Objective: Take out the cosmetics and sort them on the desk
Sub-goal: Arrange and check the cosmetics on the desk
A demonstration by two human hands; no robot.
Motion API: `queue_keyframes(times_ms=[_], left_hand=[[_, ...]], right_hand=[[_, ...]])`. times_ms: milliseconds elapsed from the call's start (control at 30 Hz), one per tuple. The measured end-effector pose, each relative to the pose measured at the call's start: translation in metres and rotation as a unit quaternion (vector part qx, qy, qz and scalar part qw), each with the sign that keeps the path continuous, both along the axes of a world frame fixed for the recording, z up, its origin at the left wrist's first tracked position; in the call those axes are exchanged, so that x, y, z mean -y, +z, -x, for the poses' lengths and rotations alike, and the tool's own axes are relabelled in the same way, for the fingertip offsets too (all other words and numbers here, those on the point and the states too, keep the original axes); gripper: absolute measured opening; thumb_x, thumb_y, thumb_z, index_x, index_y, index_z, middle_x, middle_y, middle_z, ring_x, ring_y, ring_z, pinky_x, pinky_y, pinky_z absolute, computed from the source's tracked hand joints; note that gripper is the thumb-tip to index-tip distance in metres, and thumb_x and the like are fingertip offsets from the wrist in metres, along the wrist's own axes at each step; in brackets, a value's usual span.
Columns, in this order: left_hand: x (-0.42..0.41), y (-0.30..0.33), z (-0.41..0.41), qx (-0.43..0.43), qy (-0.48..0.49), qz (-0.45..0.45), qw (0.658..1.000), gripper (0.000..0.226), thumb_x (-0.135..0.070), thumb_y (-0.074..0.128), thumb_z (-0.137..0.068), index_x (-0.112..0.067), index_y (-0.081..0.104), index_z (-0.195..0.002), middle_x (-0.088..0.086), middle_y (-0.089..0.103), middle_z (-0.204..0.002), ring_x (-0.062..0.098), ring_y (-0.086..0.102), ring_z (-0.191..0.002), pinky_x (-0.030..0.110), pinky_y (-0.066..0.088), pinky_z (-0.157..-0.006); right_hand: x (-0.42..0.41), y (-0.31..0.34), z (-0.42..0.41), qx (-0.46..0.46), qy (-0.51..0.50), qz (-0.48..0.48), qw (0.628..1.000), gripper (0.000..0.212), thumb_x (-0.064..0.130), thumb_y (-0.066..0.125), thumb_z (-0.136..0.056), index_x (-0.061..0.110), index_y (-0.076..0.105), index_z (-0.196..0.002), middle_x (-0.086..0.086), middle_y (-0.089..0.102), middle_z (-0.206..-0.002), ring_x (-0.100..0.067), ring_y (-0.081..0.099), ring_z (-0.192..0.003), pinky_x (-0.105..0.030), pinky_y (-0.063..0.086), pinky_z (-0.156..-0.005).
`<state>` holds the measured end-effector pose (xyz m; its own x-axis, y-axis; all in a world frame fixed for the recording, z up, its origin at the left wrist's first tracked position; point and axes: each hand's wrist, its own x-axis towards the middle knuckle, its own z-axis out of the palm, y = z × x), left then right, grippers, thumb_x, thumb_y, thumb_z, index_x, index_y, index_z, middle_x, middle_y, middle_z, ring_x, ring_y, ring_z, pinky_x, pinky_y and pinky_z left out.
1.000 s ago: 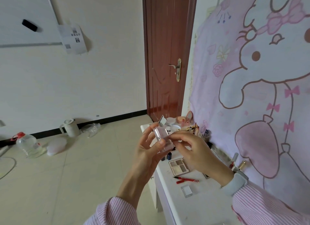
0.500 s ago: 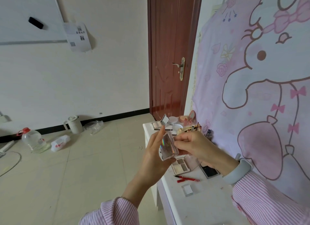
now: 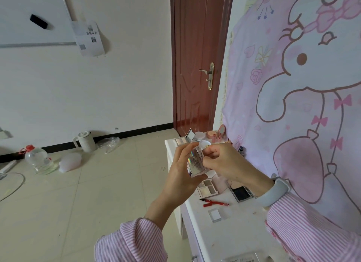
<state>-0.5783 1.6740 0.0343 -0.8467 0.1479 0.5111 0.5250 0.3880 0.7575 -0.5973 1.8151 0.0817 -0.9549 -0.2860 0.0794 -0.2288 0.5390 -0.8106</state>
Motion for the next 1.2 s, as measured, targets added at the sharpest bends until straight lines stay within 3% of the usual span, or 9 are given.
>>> queue_keyframes(times_ms=[167,333,633,767,833,900,933,1067,1200], left_hand=[[-0.001,0.001,0.001,-0.001,-0.004,-0.006,1.0,0.074,0.001,0.081,-0.064,-0.007,0.044,-0.127,0.002,0.041,-0.125,0.009,0.046,-0.116,0.009,0.035,-0.096],[-0.001,-0.003,0.004,-0.015,-0.009,-0.015,1.0,0.072,0.0,0.082,-0.063,-0.006,0.046,-0.125,0.003,0.043,-0.123,0.012,0.048,-0.115,0.006,0.037,-0.09],[0.002,-0.007,0.009,-0.041,-0.009,-0.015,0.999,0.08,0.005,0.079,-0.064,-0.025,0.038,-0.126,0.011,0.04,-0.131,0.012,0.039,-0.124,-0.004,0.033,-0.083],[-0.002,-0.008,0.012,0.029,-0.012,-0.02,0.999,0.087,0.008,0.07,-0.074,-0.037,0.023,-0.133,-0.002,0.02,-0.151,-0.023,0.015,-0.127,-0.002,0.031,-0.089],[-0.002,-0.011,0.014,0.103,-0.039,-0.059,0.992,0.089,0.011,0.063,-0.079,-0.034,0.014,-0.137,-0.004,0.012,-0.153,-0.011,0.01,-0.136,0.009,0.032,-0.101],[-0.001,-0.006,0.014,0.203,-0.093,-0.186,0.957,0.081,0.01,0.055,-0.078,-0.024,0.021,-0.143,0.006,0.031,-0.149,0.018,0.034,-0.135,0.029,0.034,-0.106],[0.0,-0.003,0.014,0.244,-0.116,-0.267,0.925,0.073,0.007,0.051,-0.073,-0.017,0.032,-0.139,0.012,0.047,-0.135,0.026,0.049,-0.118,0.036,0.038,-0.098],[0.0,0.009,0.013,0.339,-0.123,-0.416,0.835,0.011,-0.009,0.042,-0.093,-0.009,0.053,-0.092,0.014,0.06,-0.092,0.021,0.058,-0.078,0.034,0.043,-0.074],[0.004,0.003,0.014,0.405,-0.112,-0.453,0.786,0.034,-0.034,0.044,-0.096,-0.013,0.066,-0.081,0.004,0.067,-0.078,0.022,0.064,-0.071,0.038,0.053,-0.072]], right_hand=[[-0.001,0.0,0.0,-0.01,-0.004,-0.003,1.0,0.016,0.012,0.055,-0.076,0.017,0.069,-0.079,0.003,0.069,-0.07,-0.005,0.063,-0.065,-0.019,0.051,-0.063],[-0.002,-0.003,0.002,-0.02,-0.001,-0.015,1.0,0.017,0.013,0.055,-0.077,0.013,0.069,-0.087,0.0,0.07,-0.076,-0.012,0.066,-0.074,-0.028,0.054,-0.071],[-0.005,-0.003,0.003,0.005,0.031,0.041,0.999,0.024,0.008,0.05,-0.086,0.019,0.071,-0.093,-0.003,0.072,-0.083,-0.01,0.068,-0.078,-0.023,0.056,-0.07],[-0.001,-0.01,0.004,-0.022,0.008,0.056,0.998,0.026,0.008,0.049,-0.088,0.014,0.068,-0.105,0.004,0.071,-0.09,-0.007,0.068,-0.085,-0.021,0.056,-0.073],[0.0,-0.013,0.005,-0.038,-0.007,0.057,0.998,0.024,0.008,0.05,-0.087,0.013,0.069,-0.101,0.012,0.069,-0.082,-0.006,0.068,-0.082,-0.014,0.053,-0.068],[-0.001,-0.014,0.007,-0.056,-0.02,0.048,0.997,0.023,0.007,0.052,-0.085,0.012,0.068,-0.101,0.017,0.065,-0.079,0.008,0.064,-0.079,-0.005,0.048,-0.062],[-0.001,-0.015,0.007,-0.062,-0.022,0.045,0.997,0.023,0.007,0.053,-0.085,0.011,0.067,-0.102,0.018,0.064,-0.078,0.013,0.062,-0.076,-0.003,0.046,-0.06],[0.002,-0.02,0.003,-0.083,-0.001,0.023,0.996,0.02,0.007,0.053,-0.086,0.016,0.067,-0.097,0.003,0.072,-0.081,-0.002,0.067,-0.074,-0.014,0.052,-0.063],[0.008,-0.031,-0.004,-0.17,0.019,-0.057,0.984,0.021,0.008,0.055,-0.086,0.012,0.063,-0.105,-0.003,0.072,-0.091,-0.011,0.067,-0.08,-0.023,0.054,-0.075]])
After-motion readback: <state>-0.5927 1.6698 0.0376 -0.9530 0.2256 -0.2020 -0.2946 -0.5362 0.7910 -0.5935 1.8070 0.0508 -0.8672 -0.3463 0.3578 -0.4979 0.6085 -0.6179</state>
